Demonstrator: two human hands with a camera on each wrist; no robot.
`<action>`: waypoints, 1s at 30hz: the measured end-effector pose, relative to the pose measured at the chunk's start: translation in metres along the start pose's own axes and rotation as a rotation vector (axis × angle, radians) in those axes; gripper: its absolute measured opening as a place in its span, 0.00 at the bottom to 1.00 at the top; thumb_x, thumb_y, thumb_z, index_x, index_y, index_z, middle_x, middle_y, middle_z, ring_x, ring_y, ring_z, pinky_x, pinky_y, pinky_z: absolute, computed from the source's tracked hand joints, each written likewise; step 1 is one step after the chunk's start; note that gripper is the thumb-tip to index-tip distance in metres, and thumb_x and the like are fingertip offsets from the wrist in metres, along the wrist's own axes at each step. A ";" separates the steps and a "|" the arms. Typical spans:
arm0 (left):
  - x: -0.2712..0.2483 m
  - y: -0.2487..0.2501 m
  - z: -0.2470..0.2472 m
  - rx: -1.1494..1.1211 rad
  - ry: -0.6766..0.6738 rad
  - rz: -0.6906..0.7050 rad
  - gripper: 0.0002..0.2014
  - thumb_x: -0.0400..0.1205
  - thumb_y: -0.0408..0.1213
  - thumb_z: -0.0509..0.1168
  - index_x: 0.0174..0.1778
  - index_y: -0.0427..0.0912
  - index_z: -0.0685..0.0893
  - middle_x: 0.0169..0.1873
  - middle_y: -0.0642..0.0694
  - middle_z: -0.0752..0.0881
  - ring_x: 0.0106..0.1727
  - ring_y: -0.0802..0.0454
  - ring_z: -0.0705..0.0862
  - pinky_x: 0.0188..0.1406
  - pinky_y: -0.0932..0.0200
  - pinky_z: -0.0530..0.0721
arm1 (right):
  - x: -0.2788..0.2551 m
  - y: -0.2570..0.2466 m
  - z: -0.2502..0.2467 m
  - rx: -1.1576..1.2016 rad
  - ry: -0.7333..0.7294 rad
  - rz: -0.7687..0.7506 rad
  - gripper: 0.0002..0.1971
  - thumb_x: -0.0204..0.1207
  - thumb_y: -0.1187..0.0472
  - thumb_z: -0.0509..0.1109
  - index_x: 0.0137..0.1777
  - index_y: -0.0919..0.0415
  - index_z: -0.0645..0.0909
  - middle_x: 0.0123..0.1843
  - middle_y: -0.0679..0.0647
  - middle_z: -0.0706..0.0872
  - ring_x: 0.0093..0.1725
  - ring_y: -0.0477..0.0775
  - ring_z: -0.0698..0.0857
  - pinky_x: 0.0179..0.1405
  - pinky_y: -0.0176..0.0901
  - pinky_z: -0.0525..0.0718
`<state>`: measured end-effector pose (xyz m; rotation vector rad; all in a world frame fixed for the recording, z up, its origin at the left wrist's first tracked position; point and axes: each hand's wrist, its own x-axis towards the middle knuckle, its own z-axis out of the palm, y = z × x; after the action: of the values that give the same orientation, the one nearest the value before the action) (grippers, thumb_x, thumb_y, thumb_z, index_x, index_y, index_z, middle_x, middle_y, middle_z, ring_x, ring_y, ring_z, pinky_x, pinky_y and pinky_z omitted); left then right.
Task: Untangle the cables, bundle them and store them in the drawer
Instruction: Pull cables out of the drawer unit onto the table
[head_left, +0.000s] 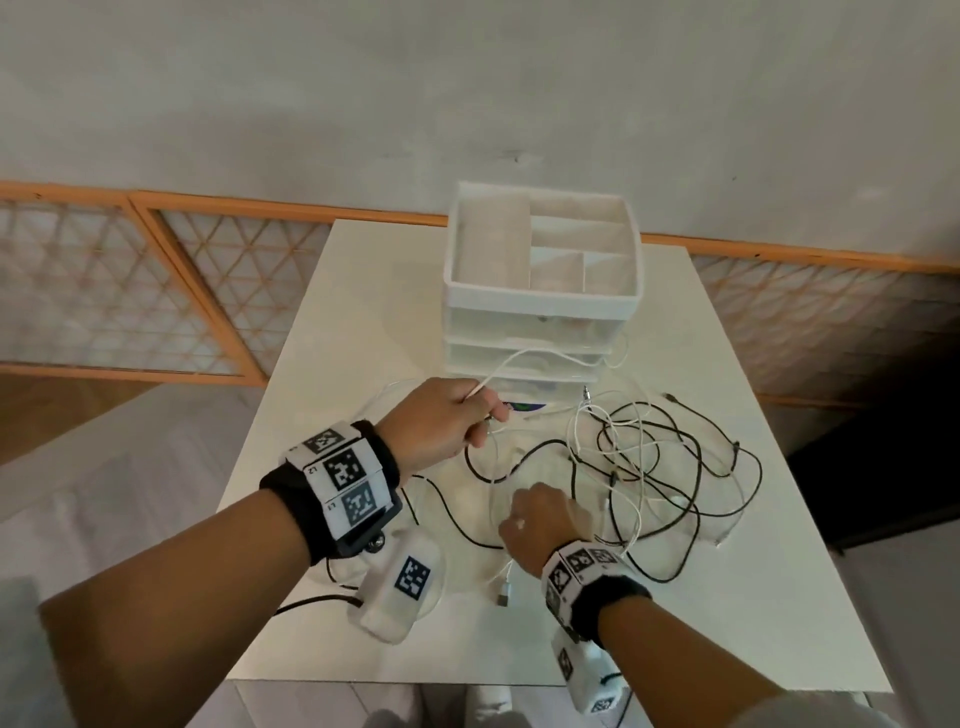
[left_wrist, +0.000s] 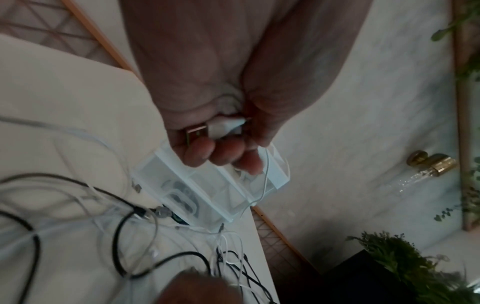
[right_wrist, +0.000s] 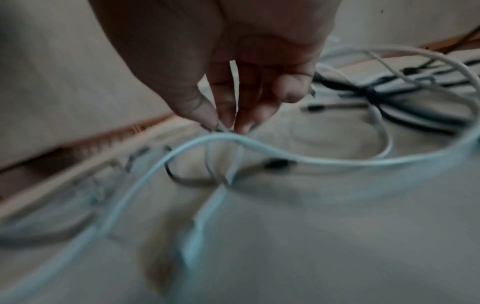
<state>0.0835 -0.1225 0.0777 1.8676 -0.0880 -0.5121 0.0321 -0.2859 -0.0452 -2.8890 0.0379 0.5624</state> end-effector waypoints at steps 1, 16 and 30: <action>-0.002 -0.003 -0.005 0.056 0.009 0.022 0.15 0.89 0.38 0.56 0.50 0.39 0.88 0.32 0.50 0.85 0.28 0.57 0.77 0.27 0.69 0.72 | -0.001 -0.004 -0.012 0.042 0.054 -0.014 0.12 0.76 0.50 0.62 0.50 0.55 0.83 0.50 0.53 0.87 0.49 0.59 0.86 0.47 0.47 0.82; -0.010 0.023 -0.077 -0.298 0.132 0.197 0.17 0.88 0.47 0.57 0.33 0.46 0.72 0.25 0.53 0.66 0.26 0.55 0.62 0.20 0.62 0.64 | -0.005 0.000 -0.162 0.548 0.475 -0.153 0.09 0.76 0.54 0.75 0.35 0.54 0.85 0.24 0.45 0.74 0.28 0.48 0.75 0.29 0.39 0.71; -0.002 0.069 -0.015 -0.051 -0.006 0.363 0.20 0.69 0.57 0.76 0.32 0.46 0.77 0.27 0.57 0.83 0.19 0.60 0.70 0.21 0.66 0.68 | -0.007 -0.040 -0.225 0.966 0.363 -0.271 0.24 0.84 0.45 0.59 0.43 0.62 0.89 0.38 0.59 0.89 0.39 0.51 0.89 0.56 0.62 0.88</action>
<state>0.1002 -0.1334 0.1456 1.7483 -0.4060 -0.2655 0.1112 -0.2916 0.1692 -1.9589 -0.0248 -0.0568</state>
